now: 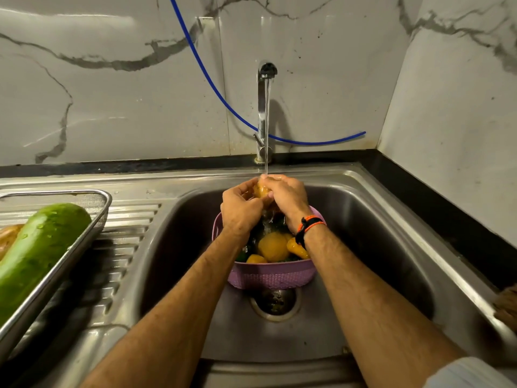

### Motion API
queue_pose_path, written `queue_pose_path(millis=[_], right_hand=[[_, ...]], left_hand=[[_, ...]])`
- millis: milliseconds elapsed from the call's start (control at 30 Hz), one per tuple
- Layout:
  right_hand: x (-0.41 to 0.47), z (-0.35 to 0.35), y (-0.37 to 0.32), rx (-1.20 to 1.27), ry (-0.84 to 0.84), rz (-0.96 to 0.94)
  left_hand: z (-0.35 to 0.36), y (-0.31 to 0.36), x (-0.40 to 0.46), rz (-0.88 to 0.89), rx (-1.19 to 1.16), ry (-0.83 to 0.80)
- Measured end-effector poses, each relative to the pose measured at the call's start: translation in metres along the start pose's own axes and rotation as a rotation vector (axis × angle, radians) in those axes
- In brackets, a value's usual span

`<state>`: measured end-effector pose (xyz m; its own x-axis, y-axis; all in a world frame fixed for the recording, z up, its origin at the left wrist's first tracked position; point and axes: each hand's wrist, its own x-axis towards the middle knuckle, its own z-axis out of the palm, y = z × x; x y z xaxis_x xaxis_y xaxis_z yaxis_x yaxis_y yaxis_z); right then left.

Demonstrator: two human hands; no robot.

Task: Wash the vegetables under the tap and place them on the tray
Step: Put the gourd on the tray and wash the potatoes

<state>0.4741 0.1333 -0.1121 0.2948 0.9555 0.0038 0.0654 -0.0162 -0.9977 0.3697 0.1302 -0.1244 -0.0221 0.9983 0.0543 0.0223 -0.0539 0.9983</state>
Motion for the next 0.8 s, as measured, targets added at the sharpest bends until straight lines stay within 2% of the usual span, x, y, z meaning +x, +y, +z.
queue_pose_path(millis=[133,500,800], right_hand=[[0.004,-0.001,0.000,0.113,0.068,0.055],[0.004,0.002,0.002,0.057,0.125,0.018],[0.001,0.008,-0.002,0.044,0.127,0.012]], left_hand=[[-0.002,0.002,0.000,-0.105,-0.138,-0.070],[-0.002,0.000,0.000,-0.138,-0.192,0.125],[0.000,0.013,-0.008,-0.267,-0.419,-0.018]])
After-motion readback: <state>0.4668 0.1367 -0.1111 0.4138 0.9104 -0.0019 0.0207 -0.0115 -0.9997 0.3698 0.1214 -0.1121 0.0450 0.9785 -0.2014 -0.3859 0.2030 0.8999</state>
